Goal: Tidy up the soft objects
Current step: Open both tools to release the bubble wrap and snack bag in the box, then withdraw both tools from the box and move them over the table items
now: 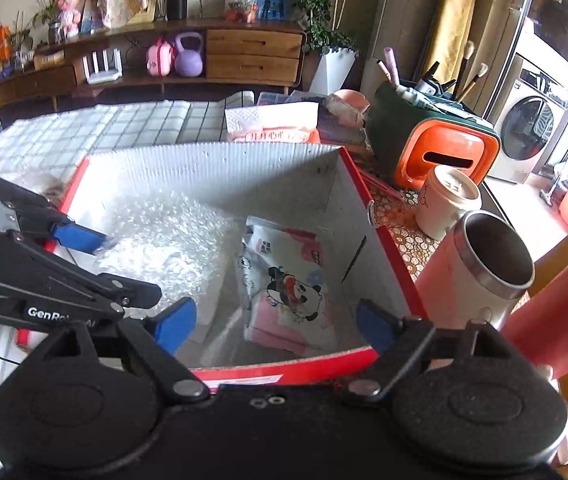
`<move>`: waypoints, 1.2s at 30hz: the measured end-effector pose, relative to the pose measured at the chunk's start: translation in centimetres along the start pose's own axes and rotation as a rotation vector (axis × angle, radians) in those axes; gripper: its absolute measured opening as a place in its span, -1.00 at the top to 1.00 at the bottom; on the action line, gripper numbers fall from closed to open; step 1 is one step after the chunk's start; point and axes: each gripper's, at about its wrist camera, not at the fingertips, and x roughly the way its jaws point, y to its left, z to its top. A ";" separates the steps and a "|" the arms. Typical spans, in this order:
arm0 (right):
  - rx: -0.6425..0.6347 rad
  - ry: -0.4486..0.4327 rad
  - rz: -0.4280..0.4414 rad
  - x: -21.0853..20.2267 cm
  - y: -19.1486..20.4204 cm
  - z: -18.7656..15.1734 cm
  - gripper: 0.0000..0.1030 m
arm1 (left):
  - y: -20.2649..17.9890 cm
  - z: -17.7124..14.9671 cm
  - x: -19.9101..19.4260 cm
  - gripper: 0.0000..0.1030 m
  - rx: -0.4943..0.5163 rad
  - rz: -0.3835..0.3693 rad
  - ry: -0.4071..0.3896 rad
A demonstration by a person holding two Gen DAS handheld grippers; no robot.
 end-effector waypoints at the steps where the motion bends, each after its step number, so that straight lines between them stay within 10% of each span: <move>1: 0.010 -0.009 0.007 -0.5 -0.1 -0.1 -0.72 | 0.0 -0.1 -0.4 -0.13 -0.003 0.000 -0.008; 5: 0.052 -0.047 0.031 -2.3 -0.2 -0.7 -0.78 | 0.4 -0.5 -2.1 -0.41 -0.012 -0.001 -0.039; 36: 0.012 -0.179 0.275 -10.9 13.2 -2.0 -1.00 | 6.3 -12.7 -19.2 -0.58 -0.085 0.048 -0.269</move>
